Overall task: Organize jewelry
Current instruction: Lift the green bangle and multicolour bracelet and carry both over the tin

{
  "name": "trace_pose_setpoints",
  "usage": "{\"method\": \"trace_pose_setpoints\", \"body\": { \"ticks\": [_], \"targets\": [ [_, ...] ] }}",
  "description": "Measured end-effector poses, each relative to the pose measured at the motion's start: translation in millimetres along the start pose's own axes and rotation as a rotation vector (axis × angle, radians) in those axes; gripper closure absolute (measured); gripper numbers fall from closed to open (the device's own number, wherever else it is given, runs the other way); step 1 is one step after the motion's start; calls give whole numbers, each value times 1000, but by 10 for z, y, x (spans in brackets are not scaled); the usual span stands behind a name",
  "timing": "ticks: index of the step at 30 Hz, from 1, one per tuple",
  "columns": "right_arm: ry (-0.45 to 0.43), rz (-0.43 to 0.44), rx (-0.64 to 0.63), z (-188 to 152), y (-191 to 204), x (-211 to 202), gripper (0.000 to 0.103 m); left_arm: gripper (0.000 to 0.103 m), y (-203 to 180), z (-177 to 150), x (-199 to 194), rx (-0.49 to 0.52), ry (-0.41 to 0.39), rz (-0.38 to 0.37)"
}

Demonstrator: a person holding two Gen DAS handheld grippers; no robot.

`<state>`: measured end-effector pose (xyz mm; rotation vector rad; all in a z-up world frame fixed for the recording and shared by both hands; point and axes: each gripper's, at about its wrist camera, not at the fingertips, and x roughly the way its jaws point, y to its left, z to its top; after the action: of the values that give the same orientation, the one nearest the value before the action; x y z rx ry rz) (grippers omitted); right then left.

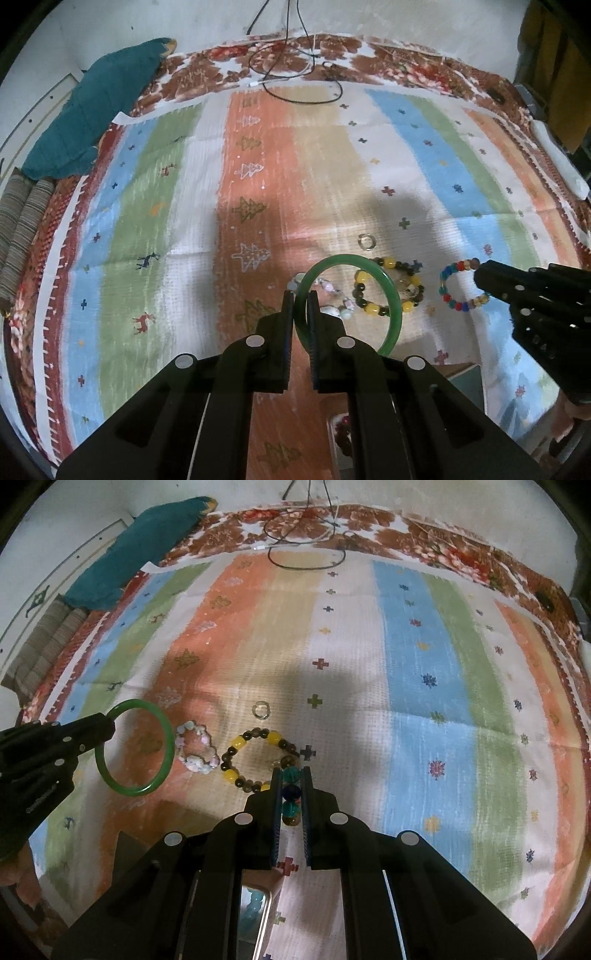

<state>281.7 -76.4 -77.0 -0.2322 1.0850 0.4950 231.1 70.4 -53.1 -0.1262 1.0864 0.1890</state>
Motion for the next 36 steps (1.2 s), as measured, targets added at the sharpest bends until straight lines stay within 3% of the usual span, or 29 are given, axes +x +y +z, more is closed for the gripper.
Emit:
{"method": "trace_pose_setpoints", "body": {
  "ticks": [8, 36],
  "targets": [
    [-59, 0, -16, -78, 62, -241, 93, 96, -52, -90, -275, 0, -54, -30],
    [-180, 37, -79, -467, 303, -843, 93, 96, -150, -497, -677, 10, -112, -35]
  ]
}}
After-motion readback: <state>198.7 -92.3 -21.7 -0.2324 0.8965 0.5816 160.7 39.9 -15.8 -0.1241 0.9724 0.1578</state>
